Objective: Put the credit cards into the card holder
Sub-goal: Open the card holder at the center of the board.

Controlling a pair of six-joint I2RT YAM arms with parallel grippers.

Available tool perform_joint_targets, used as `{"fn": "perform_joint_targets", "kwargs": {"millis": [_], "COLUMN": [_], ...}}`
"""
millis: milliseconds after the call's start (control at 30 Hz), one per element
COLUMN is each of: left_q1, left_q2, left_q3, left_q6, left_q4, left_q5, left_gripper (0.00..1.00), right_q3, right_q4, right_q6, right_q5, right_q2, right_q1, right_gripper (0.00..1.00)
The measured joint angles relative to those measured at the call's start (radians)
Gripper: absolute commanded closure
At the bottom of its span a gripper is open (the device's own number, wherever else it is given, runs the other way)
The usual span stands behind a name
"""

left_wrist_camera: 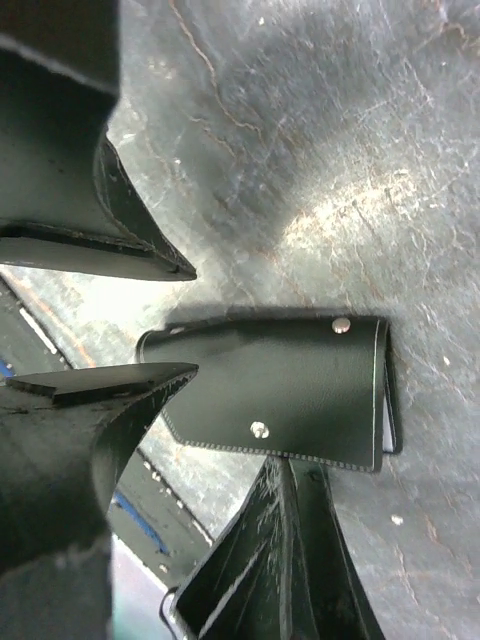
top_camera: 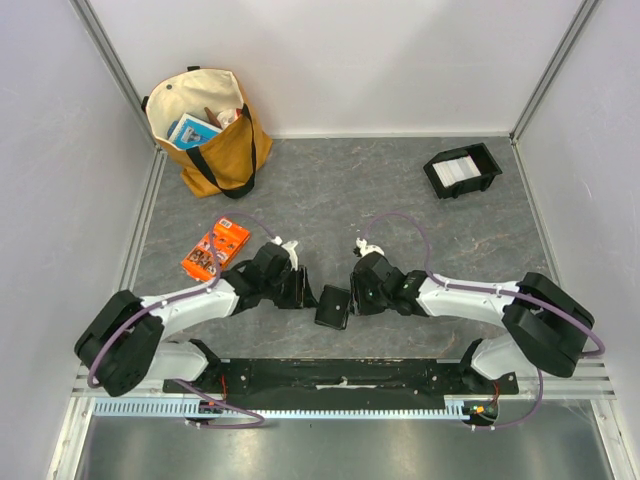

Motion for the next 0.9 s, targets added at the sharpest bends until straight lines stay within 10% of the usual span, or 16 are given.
{"fn": "perform_joint_targets", "kwargs": {"millis": [433,900], "left_q1": [0.0,0.001], "left_q2": [-0.218,-0.193], "left_q3": [0.148,0.146], "left_q6": [0.016,0.019], "left_q4": [-0.301,-0.321], "left_q5": [-0.076,-0.099], "left_gripper": [0.31,0.3], "right_q3": [0.026,0.027], "right_q4": [-0.044,0.08], "right_q6": [0.172,0.204], "right_q5": [-0.003,-0.046], "right_q2": [-0.104,0.002], "right_q1": [-0.002,-0.002], "right_gripper": [0.48,0.47]}}
